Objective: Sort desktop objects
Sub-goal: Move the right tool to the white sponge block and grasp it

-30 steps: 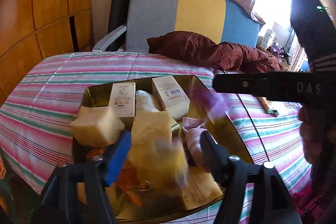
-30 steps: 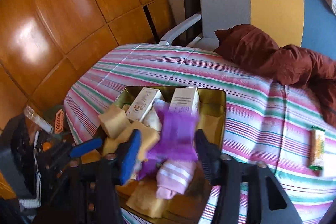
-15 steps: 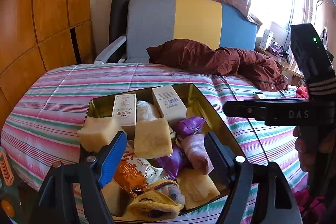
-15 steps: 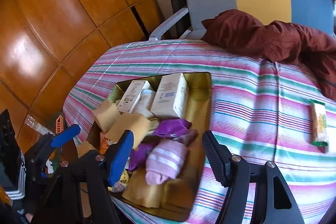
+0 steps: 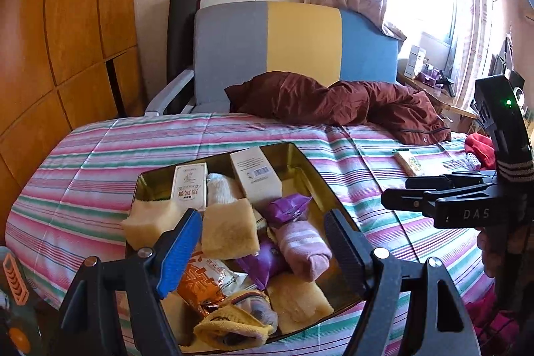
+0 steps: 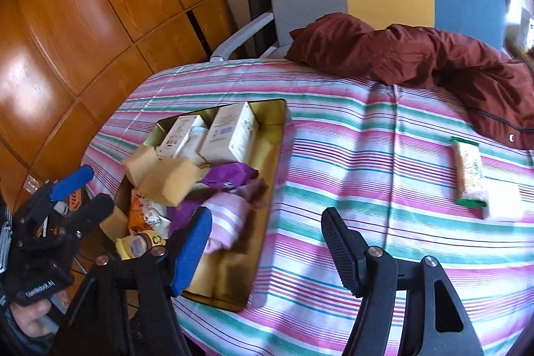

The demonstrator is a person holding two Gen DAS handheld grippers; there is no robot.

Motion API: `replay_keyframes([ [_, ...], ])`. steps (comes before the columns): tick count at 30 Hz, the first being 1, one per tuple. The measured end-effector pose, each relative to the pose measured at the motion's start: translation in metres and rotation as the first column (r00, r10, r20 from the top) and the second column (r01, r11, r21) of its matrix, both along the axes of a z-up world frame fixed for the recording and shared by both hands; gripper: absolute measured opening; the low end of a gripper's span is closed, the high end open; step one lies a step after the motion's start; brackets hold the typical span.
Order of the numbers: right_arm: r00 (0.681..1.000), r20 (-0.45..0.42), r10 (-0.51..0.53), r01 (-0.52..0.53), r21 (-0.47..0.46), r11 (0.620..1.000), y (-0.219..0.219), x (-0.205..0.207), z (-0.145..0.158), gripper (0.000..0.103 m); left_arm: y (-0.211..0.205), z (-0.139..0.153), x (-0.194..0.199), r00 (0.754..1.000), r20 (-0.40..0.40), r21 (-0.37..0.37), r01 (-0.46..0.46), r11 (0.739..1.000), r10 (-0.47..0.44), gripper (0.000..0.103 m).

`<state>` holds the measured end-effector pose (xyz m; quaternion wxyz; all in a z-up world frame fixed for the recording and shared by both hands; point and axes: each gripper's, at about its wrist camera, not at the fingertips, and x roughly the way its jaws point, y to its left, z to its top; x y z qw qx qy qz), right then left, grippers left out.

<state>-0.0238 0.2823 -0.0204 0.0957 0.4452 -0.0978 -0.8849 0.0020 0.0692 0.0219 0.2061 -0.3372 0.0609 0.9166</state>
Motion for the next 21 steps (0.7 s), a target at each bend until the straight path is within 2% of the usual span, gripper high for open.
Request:
replay_keyframes([
  [11, 0.996, 0.015, -0.088, 0.087, 0.044, 0.995, 0.041, 0.011, 0.013, 0.080, 0.025, 0.004, 0.001, 0.998, -0.005, -0.023, 0.062, 0.998, -0.062, 0.077],
  [17, 0.988, 0.021, -0.152, 0.149, 0.094, 0.984, 0.076, 0.014, 0.023, 0.081, 0.047, 0.010, 0.002, 0.991, -0.025, -0.037, 0.128, 0.991, -0.129, 0.078],
  [21, 0.976, 0.036, -0.214, 0.209, 0.109, 0.972, 0.109, 0.016, 0.026, 0.081, 0.063, 0.013, 0.003, 0.983, -0.036, -0.027, 0.181, 0.983, -0.182, 0.083],
])
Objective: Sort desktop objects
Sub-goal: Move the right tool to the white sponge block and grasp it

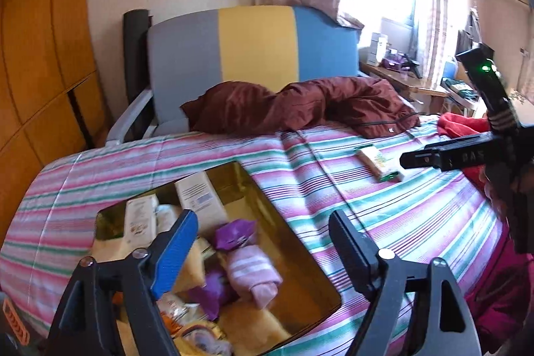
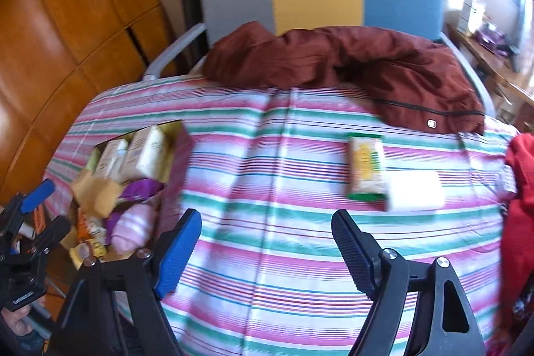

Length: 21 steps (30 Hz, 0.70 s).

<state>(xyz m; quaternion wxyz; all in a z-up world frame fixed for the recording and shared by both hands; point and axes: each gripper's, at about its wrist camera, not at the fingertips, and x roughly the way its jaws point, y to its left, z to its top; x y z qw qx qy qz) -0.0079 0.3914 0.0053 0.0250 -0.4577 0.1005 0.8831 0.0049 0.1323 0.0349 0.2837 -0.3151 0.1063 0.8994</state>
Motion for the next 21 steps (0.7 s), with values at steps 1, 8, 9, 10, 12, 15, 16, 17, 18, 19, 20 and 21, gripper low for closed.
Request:
replay_keyframes([
  [1, 1.000, 0.003, -0.017, 0.017, 0.003, 1.000, 0.008, 0.001, 0.000, 0.081, 0.004, 0.000, 0.000, 1.000, 0.001, 0.000, 0.011, 1.000, -0.011, 0.083],
  [8, 0.986, 0.047, -0.161, 0.158, 0.063, 0.985, 0.079, 0.001, -0.010, 0.077, 0.036, -0.004, -0.002, 0.994, 0.043, 0.009, 0.102, 0.995, -0.102, 0.083],
  [9, 0.984, 0.053, -0.171, 0.168, 0.068, 0.983, 0.084, 0.001, -0.013, 0.075, 0.040, -0.005, -0.002, 0.993, 0.049, 0.008, 0.110, 0.994, -0.110, 0.083],
  [10, 0.980, 0.065, -0.187, 0.182, 0.077, 0.980, 0.093, 0.000, -0.017, 0.074, 0.043, -0.006, -0.003, 0.992, 0.053, 0.008, 0.114, 0.993, -0.114, 0.083],
  [12, 0.969, 0.096, -0.227, 0.218, 0.096, 0.971, 0.113, -0.001, -0.028, 0.069, 0.050, -0.008, -0.006, 0.989, 0.080, 0.023, 0.126, 0.992, -0.127, 0.083],
  [15, 0.947, 0.129, -0.293, 0.283, 0.088, 0.955, 0.142, -0.004, -0.043, 0.066, 0.060, -0.013, -0.012, 0.984, 0.121, 0.030, 0.130, 0.991, -0.133, 0.083],
  [16, 0.939, 0.135, -0.316, 0.307, 0.083, 0.948, 0.150, -0.004, -0.047, 0.066, 0.062, -0.014, -0.012, 0.983, 0.122, 0.026, 0.134, 0.991, -0.136, 0.083],
  [17, 0.928, 0.142, -0.345, 0.339, 0.063, 0.939, 0.161, -0.005, -0.052, 0.066, 0.066, -0.015, -0.012, 0.982, 0.123, 0.021, 0.142, 0.990, -0.144, 0.083],
  [18, 0.918, 0.153, -0.366, 0.367, 0.024, 0.930, 0.171, -0.005, -0.058, 0.066, 0.071, -0.016, -0.013, 0.980, 0.128, 0.018, 0.154, 0.988, -0.155, 0.083],
  [19, 0.914, 0.160, -0.373, 0.378, 0.001, 0.926, 0.176, -0.006, -0.061, 0.066, 0.074, -0.017, -0.013, 0.977, 0.135, 0.018, 0.164, 0.986, -0.165, 0.083],
  [20, 0.909, 0.166, -0.381, 0.391, -0.027, 0.920, 0.182, -0.007, -0.067, 0.066, 0.079, -0.019, -0.015, 0.973, 0.149, 0.020, 0.174, 0.985, -0.175, 0.083],
  [21, 0.902, 0.174, -0.394, 0.407, -0.049, 0.912, 0.187, -0.008, -0.072, 0.066, 0.084, -0.021, -0.018, 0.969, 0.168, 0.019, 0.179, 0.984, -0.179, 0.083],
])
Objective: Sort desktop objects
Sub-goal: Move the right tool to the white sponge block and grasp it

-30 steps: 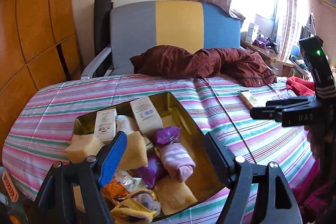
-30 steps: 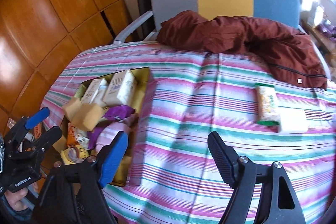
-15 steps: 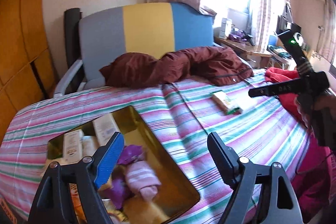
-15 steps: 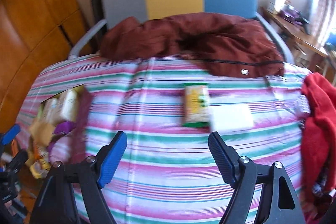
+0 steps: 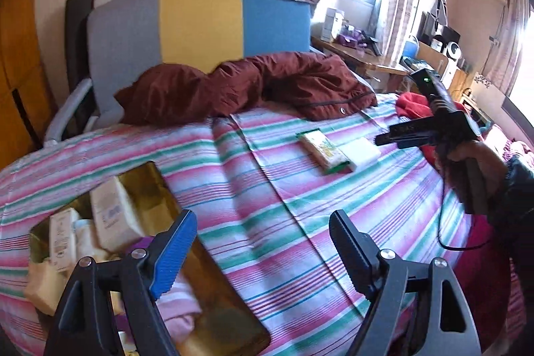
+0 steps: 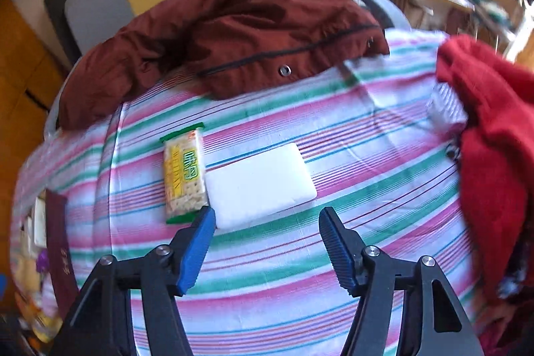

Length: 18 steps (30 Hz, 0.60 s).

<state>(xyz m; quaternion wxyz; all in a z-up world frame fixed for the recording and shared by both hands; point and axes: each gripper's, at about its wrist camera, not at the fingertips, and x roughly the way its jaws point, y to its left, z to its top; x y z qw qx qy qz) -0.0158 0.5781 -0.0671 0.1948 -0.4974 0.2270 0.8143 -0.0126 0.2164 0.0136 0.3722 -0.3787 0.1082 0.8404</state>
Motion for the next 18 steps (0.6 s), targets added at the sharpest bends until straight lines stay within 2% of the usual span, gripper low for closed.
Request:
replay_keyframes([
  [1, 1.000, -0.001, -0.023, 0.023, -0.027, 0.999, 0.004, -0.001, -0.005, 0.067, 0.004, -0.002, -0.002, 1.000, 0.008, -0.004, 0.001, 1.000, -0.001, 0.083],
  [3, 0.996, -0.001, -0.094, 0.093, -0.154, 0.984, 0.016, -0.001, -0.019, 0.071, 0.010, -0.005, -0.005, 1.000, 0.022, -0.009, 0.005, 1.000, -0.005, 0.083],
  [6, 0.980, -0.008, -0.197, 0.182, -0.343, 0.922, 0.032, 0.001, -0.040, 0.079, 0.019, -0.011, -0.007, 0.999, 0.033, -0.019, 0.010, 1.000, -0.010, 0.083],
  [8, 0.976, -0.006, -0.215, 0.196, -0.386, 0.901, 0.032, -0.002, -0.044, 0.081, 0.023, -0.014, -0.008, 0.999, 0.037, -0.025, 0.015, 1.000, -0.014, 0.083],
  [14, 0.970, 0.017, -0.243, 0.233, -0.355, 0.905, 0.035, -0.027, -0.051, 0.085, 0.036, -0.023, -0.013, 0.998, 0.058, -0.046, 0.040, 0.998, -0.038, 0.083],
  [18, 0.965, 0.051, -0.257, 0.259, -0.327, 0.909, 0.037, -0.045, -0.058, 0.096, 0.041, -0.029, -0.020, 0.997, 0.071, -0.059, 0.042, 0.997, -0.038, 0.083],
])
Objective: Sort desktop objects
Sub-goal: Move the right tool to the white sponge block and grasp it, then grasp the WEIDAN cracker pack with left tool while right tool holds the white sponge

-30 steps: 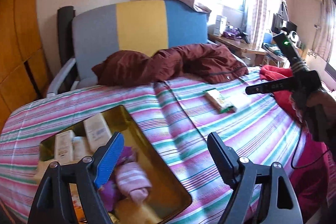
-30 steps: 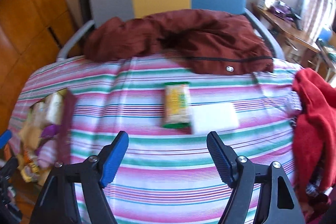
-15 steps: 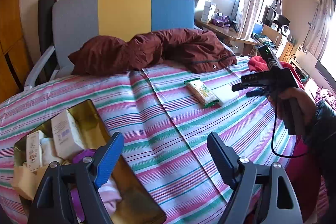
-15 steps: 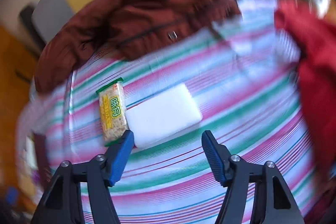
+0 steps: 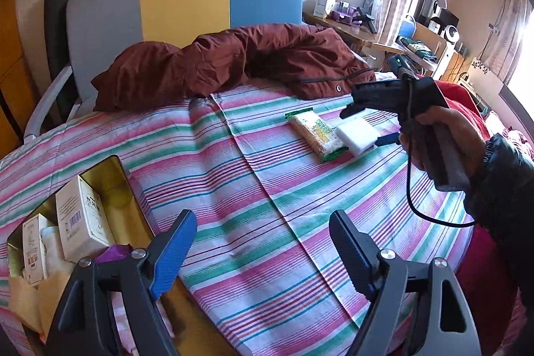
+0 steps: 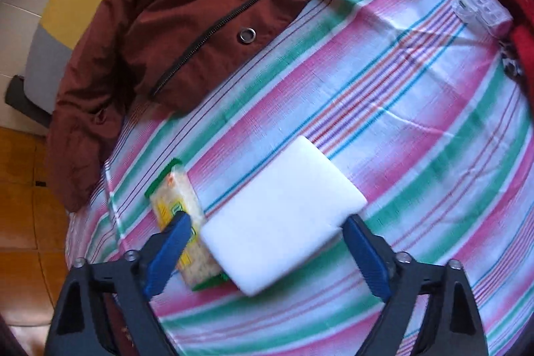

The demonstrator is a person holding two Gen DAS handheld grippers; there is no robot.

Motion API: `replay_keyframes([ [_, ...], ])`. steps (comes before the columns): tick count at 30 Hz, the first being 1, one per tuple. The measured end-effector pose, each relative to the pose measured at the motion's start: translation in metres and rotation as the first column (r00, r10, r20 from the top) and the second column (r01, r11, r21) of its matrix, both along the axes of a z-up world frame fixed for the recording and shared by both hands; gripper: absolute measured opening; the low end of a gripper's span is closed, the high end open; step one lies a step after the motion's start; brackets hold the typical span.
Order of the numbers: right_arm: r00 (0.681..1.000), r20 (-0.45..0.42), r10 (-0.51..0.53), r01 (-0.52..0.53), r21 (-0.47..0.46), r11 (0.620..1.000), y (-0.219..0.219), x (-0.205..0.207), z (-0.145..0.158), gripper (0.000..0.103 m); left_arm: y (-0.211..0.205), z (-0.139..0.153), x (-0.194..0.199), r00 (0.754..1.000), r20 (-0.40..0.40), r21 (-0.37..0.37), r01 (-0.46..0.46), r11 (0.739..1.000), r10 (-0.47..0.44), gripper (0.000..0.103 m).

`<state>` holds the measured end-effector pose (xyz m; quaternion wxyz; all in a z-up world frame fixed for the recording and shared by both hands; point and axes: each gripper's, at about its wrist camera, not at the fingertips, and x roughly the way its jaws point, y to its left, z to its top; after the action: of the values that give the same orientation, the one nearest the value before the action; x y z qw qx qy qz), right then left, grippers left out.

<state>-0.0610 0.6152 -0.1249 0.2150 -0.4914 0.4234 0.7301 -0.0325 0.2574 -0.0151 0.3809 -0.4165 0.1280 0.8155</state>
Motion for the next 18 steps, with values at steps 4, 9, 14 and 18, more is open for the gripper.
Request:
replay_keyframes([
  [4, 0.997, 0.061, 0.039, -0.050, 0.191, 0.980, -0.011, -0.014, 0.009, 0.095, 0.003, -0.009, -0.004, 1.000, 0.017, -0.018, 0.003, 1.000, -0.002, 0.083],
  [9, 0.980, 0.166, 0.113, -0.160, 0.302, 0.940, -0.019, -0.023, 0.003, 0.077, 0.015, -0.015, -0.007, 0.999, 0.034, -0.028, 0.023, 0.999, -0.022, 0.083],
  [14, 0.962, 0.196, 0.190, -0.240, 0.276, 0.931, -0.022, -0.023, 0.001, 0.076, 0.033, -0.013, -0.014, 0.998, 0.053, -0.012, 0.038, 0.999, -0.038, 0.083],
  [18, 0.954, 0.192, 0.229, -0.270, 0.228, 0.936, -0.024, -0.020, -0.001, 0.077, 0.060, -0.023, -0.031, 0.991, 0.131, -0.021, 0.015, 1.000, -0.013, 0.075],
])
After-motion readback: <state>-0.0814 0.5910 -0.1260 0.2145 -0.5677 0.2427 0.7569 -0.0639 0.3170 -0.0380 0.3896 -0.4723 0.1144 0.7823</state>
